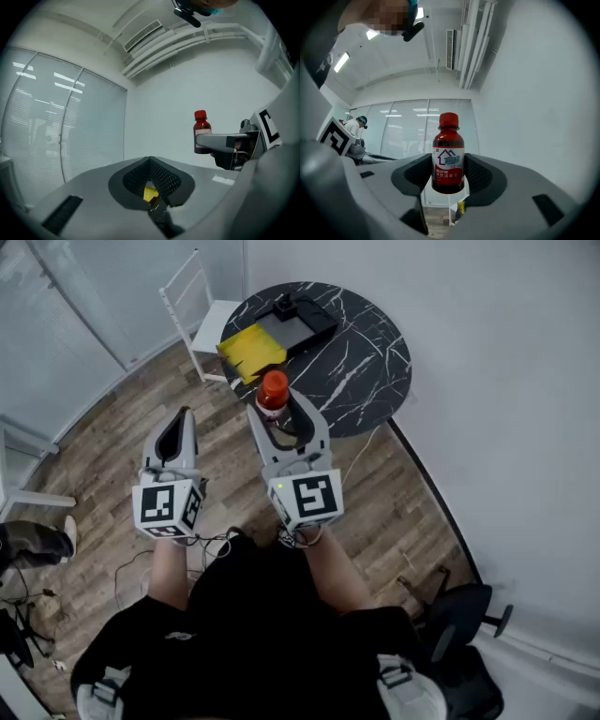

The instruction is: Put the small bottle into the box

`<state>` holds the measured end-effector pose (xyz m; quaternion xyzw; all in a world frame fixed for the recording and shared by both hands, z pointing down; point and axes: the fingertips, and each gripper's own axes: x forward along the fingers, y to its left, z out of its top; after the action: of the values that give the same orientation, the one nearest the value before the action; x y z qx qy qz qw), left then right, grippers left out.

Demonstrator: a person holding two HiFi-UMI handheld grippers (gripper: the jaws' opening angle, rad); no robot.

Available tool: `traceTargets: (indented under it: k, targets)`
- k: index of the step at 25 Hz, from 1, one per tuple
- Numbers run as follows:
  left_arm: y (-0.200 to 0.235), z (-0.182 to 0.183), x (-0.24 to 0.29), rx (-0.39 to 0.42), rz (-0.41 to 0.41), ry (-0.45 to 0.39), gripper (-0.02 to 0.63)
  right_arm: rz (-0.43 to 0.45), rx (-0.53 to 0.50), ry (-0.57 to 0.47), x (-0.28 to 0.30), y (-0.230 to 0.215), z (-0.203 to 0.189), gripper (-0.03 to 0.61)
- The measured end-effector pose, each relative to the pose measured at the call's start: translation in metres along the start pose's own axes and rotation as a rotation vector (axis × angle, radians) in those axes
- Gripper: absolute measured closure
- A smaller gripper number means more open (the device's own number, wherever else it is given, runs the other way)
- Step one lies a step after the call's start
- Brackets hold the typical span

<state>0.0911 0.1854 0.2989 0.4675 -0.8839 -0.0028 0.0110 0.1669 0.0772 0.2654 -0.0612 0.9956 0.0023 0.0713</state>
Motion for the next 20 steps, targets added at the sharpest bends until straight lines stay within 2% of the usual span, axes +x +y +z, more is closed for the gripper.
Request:
traceTargets:
  k: [4,7,15,20]
  targets:
    - [0.007,-0.005,0.0,0.003,0.004,0.005,0.614,0.037,-0.017,-0.018,0.007,0.009,0.0,0.371]
    - [0.016,-0.013,-0.003,-0.005,0.001,0.022,0.614,0.028,-0.065,0.002,0.012,0.016,-0.007,0.371]
    - [0.063,-0.026,-0.024,-0.015,0.025,0.042,0.615,0.029,-0.023,0.027,0.032,0.042,-0.026,0.371]
    - [0.099,-0.028,-0.037,-0.008,0.033,0.051,0.615,0.028,-0.041,0.019,0.046,0.066,-0.027,0.371]
